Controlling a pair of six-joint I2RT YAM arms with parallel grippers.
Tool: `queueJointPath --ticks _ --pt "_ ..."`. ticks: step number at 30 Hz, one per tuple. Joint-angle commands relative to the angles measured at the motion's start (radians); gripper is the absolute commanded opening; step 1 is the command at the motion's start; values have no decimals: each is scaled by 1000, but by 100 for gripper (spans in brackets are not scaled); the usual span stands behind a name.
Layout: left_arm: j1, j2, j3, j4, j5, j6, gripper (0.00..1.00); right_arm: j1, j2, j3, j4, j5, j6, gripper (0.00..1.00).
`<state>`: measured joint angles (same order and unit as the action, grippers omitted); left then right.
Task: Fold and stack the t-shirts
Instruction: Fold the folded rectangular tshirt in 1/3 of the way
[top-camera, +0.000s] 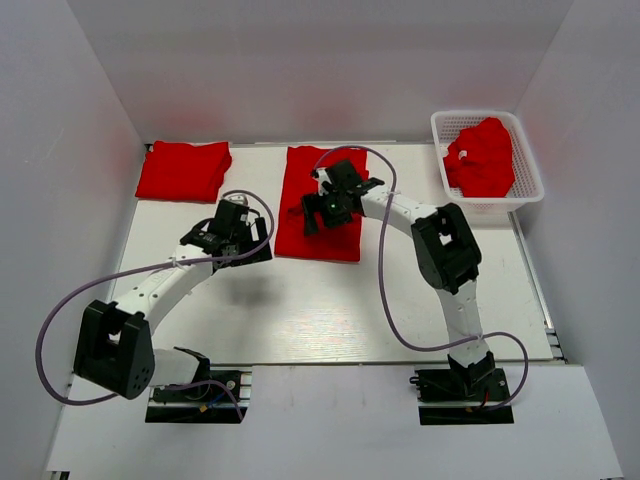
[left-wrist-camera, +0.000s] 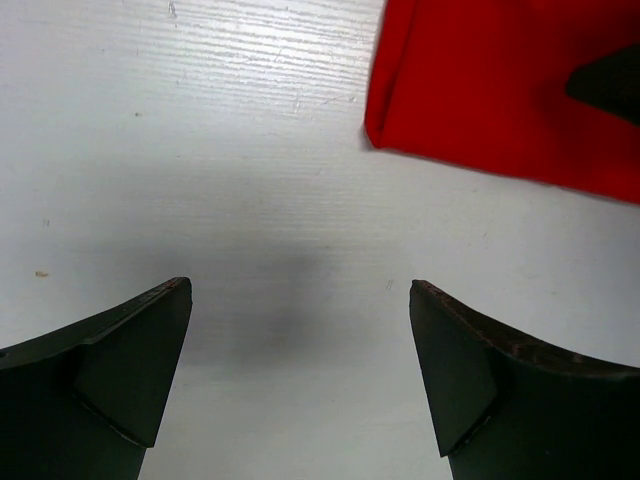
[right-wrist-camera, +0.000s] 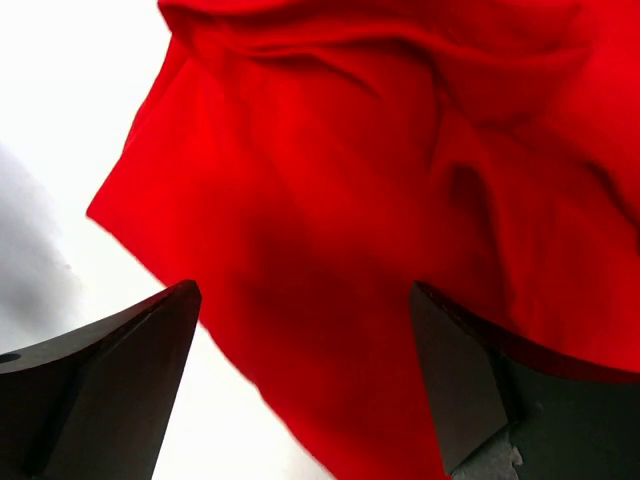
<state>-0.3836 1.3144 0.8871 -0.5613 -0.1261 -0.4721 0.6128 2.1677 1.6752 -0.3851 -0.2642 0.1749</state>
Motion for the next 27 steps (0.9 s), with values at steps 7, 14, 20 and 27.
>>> queueJointPath --ticks 7,14,20,27 --pt "-5 -72 -34 -32 26 -11 100 13 67 89 158 137 -26 90" --pt "-5 -72 -43 -32 26 -11 100 8 107 136 203 215 -34 90" --pt "-5 -72 -43 -32 26 -2 100 8 155 253 200 315 -75 90" --pt "5 -72 -43 -32 26 -2 100 -4 233 386 189 427 -133 90"
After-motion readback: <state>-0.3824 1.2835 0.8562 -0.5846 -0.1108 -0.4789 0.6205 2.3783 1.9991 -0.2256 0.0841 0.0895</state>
